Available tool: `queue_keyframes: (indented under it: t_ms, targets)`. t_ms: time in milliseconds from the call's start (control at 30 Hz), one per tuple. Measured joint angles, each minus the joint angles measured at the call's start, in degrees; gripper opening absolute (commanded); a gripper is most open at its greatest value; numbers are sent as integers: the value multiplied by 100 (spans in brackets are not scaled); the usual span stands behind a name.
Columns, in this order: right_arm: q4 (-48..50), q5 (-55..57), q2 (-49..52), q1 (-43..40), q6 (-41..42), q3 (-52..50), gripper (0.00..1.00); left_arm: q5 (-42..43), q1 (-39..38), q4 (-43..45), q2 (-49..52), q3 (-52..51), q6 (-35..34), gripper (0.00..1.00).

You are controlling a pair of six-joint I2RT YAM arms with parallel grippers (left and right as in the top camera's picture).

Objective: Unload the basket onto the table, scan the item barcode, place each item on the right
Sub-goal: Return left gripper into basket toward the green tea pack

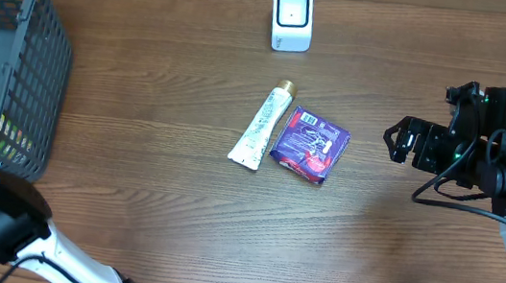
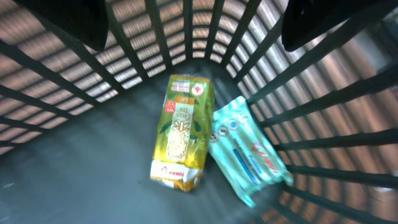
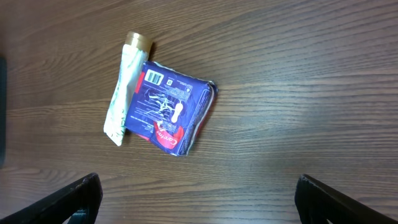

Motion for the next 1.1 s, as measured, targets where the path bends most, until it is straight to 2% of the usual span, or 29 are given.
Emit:
queue_keyframes:
  t_ms: [433, 833, 933, 1000, 1033, 1067, 1100]
  targets:
    - [-2, 0, 2, 0, -2, 0, 100, 48, 0, 116, 1309, -286, 20, 84]
    - [2, -2, 199, 0, -4, 0, 100, 107, 0, 809, 1419, -1150, 22, 84]
    - [-9, 0, 341, 0, -2, 0, 100, 105, 0, 970, 1421, -1397, 37, 71]
    - [-24, 0, 426, 0, -4, 0, 100, 103, 0, 1034, 1421, -1506, 52, 54]
    - [-22, 0, 470, 0, -2, 0, 100, 87, 0, 1043, 1421, -1530, 55, 38]
    - [-24, 0, 507, 0, -2, 0, 100, 92, 0, 1058, 1421, -1539, 61, 18]
    - [-20, 0, 538, 0, -7, 0, 100, 90, 0, 1067, 1421, -1541, 61, 4]
